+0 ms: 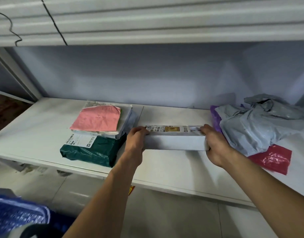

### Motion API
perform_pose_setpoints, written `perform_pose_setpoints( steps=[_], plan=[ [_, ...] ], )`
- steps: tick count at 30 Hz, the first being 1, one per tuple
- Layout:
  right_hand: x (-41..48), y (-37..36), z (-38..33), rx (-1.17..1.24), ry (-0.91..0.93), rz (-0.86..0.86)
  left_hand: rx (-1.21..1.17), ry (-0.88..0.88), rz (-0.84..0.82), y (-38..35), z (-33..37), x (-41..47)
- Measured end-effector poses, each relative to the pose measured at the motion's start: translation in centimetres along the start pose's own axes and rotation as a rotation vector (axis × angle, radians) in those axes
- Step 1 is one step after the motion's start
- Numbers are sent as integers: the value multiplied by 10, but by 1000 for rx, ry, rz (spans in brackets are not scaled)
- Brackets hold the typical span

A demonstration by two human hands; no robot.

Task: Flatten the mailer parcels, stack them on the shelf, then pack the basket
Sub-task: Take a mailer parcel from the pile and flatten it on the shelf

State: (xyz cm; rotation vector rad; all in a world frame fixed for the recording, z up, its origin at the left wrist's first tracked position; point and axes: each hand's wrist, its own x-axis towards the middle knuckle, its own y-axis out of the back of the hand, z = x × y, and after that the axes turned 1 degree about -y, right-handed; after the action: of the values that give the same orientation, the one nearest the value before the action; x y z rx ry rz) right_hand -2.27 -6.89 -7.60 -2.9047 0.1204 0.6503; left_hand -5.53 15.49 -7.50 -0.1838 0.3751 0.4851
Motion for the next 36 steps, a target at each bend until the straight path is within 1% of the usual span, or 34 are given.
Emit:
perform_pose_setpoints(
  steps=[2, 4, 7, 10, 14, 17, 20, 24, 29, 32, 36],
  plan=[
    [1, 1, 4, 13, -35, 5, 31, -98, -6, 0, 6, -3],
    [3, 1, 7, 7, -53, -9, 80, -202, -48, 2, 15, -8],
    [2, -4, 6, 2, -23, 8, 173, -291, -90, 6, 29, -5],
    [-6, -28, -1, -14, 43, 11, 257, -343, -49, 21, 46, 1],
    [-7, -78, -7, -93, 160, 2, 410, -412, 62, 54, 69, 11],
    [-1, -121, -8, -164, 196, -100, 443, -429, 132, 83, 88, 23],
    [4, -159, -9, -208, 224, -168, 429, -443, 180, 109, 107, 36],
    [7, -211, -11, -286, 265, -255, 497, -476, 296, 146, 125, 61],
    [20, -263, -9, -404, 312, -283, 561, -465, 427, 180, 133, 93],
    [28, -288, -3, -453, 335, -238, 578, -410, 428, 193, 127, 105],
    [37, -305, 24, -528, 258, -174, 638, -351, 321, 200, 106, 112]
  ],
)
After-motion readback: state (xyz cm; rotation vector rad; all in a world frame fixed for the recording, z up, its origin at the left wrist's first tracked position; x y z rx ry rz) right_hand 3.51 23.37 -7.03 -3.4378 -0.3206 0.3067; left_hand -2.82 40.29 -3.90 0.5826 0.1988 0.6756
